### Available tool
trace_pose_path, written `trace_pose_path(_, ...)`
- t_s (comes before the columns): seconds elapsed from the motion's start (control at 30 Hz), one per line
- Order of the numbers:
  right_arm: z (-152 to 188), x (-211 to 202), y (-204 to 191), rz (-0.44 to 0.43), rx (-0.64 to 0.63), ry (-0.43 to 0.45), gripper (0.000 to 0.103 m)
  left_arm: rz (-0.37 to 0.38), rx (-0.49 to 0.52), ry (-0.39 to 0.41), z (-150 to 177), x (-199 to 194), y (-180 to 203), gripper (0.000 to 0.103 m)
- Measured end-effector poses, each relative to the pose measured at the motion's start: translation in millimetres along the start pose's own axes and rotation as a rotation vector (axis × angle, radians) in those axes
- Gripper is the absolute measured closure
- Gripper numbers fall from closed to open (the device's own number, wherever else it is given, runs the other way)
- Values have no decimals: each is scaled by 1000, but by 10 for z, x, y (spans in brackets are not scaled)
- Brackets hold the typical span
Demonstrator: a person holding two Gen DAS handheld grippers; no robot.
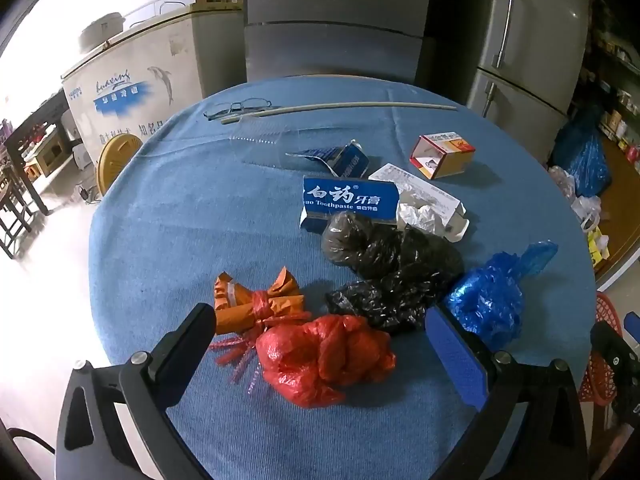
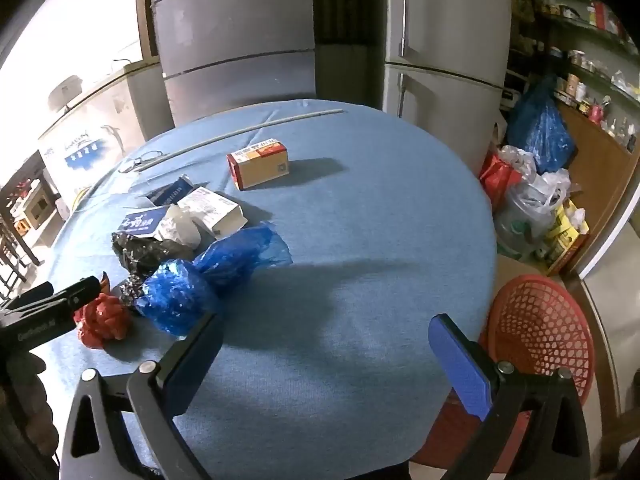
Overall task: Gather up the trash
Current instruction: 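Move both tools toward the bags on the table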
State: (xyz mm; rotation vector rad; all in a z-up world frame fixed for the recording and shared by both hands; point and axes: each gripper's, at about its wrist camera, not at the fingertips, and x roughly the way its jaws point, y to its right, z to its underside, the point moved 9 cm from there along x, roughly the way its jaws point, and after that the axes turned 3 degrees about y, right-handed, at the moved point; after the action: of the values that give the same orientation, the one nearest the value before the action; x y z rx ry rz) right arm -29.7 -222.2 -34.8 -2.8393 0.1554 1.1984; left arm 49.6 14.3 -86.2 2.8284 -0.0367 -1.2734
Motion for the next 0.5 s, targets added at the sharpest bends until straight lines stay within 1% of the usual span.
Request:
trace_pose_path(0.4,-7,-10,15,3,-1,-14,0,11,6,6,18,-27,24,0)
trace_pose_path(0.5,-9,26,4,2,6,-5,0,15,3,8,14,-40,15,0)
